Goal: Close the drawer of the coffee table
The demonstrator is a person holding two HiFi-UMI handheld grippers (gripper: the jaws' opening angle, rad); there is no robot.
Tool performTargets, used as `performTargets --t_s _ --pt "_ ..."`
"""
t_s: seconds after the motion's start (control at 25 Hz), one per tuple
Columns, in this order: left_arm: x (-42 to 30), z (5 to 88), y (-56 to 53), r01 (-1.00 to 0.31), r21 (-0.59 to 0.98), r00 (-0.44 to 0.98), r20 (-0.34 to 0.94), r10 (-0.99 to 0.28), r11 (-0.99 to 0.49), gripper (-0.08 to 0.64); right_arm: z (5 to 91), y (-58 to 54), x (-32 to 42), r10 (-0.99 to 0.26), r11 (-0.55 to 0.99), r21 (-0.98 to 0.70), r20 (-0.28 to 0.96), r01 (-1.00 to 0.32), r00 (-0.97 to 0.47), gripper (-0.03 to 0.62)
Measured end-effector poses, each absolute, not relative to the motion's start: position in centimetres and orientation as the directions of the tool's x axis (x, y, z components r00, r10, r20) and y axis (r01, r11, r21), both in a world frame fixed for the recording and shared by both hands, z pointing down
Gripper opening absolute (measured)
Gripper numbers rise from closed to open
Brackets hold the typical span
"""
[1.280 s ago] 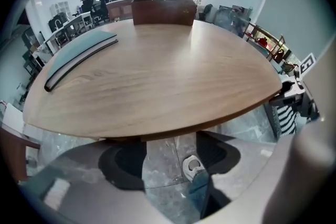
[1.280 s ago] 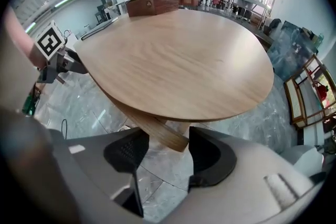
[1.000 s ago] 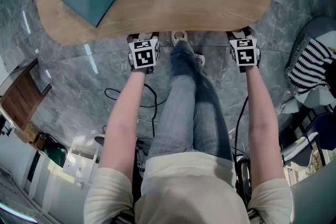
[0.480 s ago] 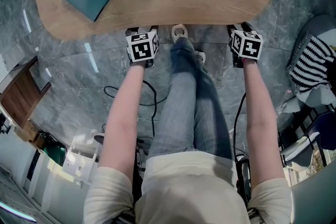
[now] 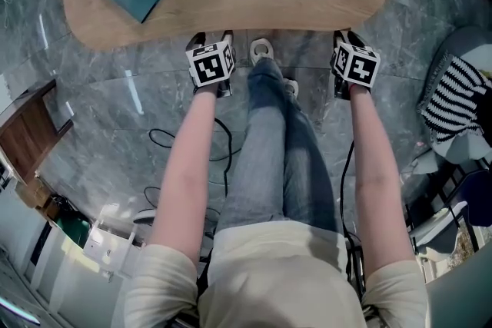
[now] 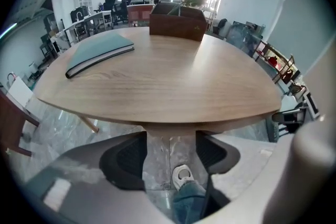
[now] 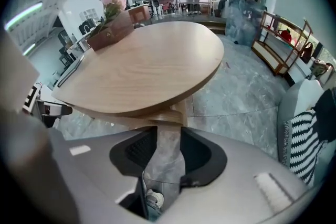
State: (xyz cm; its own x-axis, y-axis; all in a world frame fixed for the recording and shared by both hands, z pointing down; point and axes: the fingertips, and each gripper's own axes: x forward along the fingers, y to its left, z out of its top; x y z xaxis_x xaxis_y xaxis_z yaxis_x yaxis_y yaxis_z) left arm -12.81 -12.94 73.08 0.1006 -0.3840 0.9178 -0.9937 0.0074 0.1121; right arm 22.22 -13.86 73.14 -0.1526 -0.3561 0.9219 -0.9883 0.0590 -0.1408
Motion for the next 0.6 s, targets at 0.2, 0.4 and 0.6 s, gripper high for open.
performTargets --t_s 0.2,0.4,0.6 --pt "-11.8 70.8 -11.9 -0.991 0.126 0.094 0.880 -0.465 0.039 0.206 71.1 -13.1 21.4 -0.410 0.114 -0.152 0.893 -0.982 -0.186 0.086" --pt "-9.9 67.9 -10.2 -0.982 0.175 0.114 0.834 -0.540 0.063 0.064 68.1 -12.2 20.4 -0.489 0.137 -0.178 0.843 -0.974 -0.223 0.003" --pt "-8.2 64.3 -7.9 -0.981 0.190 0.127 0.798 -0.589 0.045 0.002 63.7 -10.8 18.7 -0.552 0.187 -0.200 0.788 -0.962 -0.271 0.003"
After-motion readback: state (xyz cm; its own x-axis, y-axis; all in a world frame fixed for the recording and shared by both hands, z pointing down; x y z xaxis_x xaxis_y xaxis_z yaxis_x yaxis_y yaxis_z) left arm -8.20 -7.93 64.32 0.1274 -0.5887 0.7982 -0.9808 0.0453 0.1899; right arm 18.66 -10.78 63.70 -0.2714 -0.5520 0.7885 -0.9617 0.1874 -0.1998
